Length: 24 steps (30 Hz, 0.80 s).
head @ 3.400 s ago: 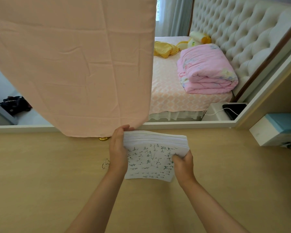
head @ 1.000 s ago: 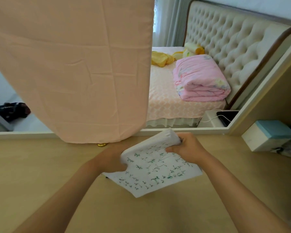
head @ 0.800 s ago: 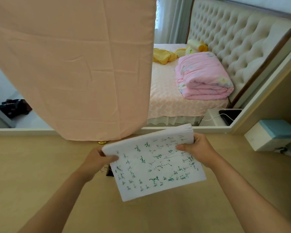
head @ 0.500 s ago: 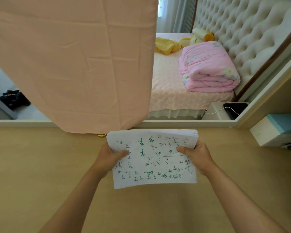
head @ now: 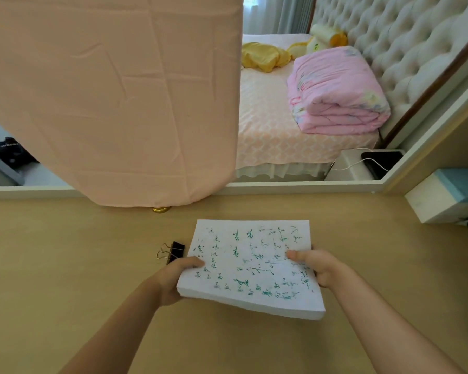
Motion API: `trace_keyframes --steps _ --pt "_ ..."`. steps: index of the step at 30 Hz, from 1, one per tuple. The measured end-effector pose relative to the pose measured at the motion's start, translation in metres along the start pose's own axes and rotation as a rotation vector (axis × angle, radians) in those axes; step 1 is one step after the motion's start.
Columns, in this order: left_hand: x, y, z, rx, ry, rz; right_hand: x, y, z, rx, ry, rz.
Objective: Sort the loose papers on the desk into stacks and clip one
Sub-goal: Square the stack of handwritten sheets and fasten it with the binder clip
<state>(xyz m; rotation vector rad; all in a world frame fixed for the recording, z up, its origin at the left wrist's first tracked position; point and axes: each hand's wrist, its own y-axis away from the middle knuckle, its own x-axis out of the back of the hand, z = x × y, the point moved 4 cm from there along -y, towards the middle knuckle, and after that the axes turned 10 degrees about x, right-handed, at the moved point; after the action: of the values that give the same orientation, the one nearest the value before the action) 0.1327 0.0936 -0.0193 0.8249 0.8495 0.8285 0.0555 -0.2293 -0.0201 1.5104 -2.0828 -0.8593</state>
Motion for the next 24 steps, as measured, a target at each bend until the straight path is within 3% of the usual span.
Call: trace_keyframes --steps 7,11,14,17,20,24 --pt "0.002 -0.033 -0.02 -0.011 -0.371 0.205 -0.017 -0.016 0.039 0.07 0.344 0.281" --pt "0.011 -0.044 -0.012 -0.082 -0.253 0.382 -0.021 -0.012 0.048 0.112 0.458 0.375" --pt "0.005 -0.05 -0.002 -0.104 -0.242 0.386 -0.023 -0.014 0.054 0.095 0.468 0.38" --pt "-0.002 -0.048 0.006 -0.151 -0.281 0.399 -0.025 -0.012 0.047 0.189 0.426 0.38" --pt "-0.006 -0.033 0.014 -0.319 -0.298 0.446 -0.027 0.005 0.028 0.379 0.314 0.437" --pt "-0.013 -0.005 0.027 -0.708 -0.239 0.526 -0.029 0.027 0.001 0.627 0.069 0.474"
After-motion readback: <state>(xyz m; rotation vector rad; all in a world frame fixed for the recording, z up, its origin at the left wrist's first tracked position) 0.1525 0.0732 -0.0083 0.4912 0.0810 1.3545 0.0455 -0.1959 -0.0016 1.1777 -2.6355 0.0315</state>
